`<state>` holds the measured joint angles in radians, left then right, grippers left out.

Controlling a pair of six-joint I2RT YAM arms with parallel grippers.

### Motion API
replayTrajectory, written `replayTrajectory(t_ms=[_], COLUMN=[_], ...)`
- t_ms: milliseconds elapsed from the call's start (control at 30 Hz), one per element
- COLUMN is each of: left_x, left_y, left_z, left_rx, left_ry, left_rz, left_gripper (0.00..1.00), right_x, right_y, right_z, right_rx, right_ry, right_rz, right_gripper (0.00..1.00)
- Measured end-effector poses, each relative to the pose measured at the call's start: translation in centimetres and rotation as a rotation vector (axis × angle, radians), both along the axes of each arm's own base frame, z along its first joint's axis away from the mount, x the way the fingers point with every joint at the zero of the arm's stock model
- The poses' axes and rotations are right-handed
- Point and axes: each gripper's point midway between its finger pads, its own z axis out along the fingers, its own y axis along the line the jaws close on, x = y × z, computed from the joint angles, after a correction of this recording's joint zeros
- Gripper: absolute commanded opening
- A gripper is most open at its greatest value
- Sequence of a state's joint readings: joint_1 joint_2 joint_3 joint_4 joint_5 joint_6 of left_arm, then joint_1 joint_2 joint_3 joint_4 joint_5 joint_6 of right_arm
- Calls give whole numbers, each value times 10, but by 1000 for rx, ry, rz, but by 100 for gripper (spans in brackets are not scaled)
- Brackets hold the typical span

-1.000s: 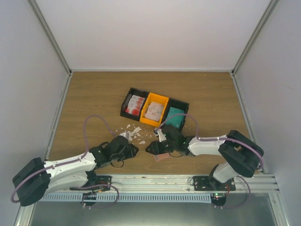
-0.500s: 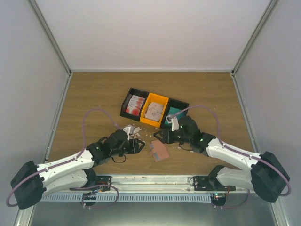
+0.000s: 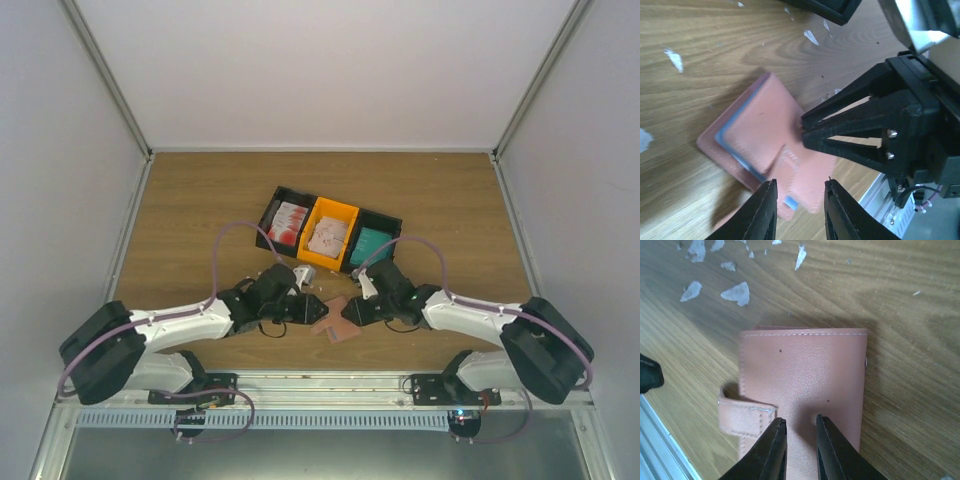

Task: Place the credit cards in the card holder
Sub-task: Close the card holder at the center of the board.

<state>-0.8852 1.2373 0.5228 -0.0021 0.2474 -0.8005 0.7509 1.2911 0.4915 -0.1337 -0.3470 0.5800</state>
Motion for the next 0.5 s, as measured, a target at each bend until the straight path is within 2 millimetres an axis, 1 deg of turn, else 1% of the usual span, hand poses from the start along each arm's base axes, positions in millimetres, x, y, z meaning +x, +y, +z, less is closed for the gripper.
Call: replayTrajectory(t_ms=[100, 300, 367, 467, 500], left_x=[-3, -5, -5, -7, -8], left_y=[-10, -19, -18, -16, -16], left_z=[-7, -22, -31, -47, -52], left_rx=[-19, -21, -3, 33, 43], left_ry=[19, 50, 67, 99, 108], left_rz=[-47, -82, -82, -80, -80], left_gripper=[28, 27, 25, 22, 20], right_x=[-3, -1, -2, -2, -1], right_y=[1, 5, 5, 6, 6], right_z=[-9, -11, -11, -6, -3], right_rx=[-19, -22, -20, -9, -3], right_ry=[16, 19, 18, 12, 4], right_rz=[12, 17, 19, 16, 11], right_gripper=[18, 20, 23, 32, 36])
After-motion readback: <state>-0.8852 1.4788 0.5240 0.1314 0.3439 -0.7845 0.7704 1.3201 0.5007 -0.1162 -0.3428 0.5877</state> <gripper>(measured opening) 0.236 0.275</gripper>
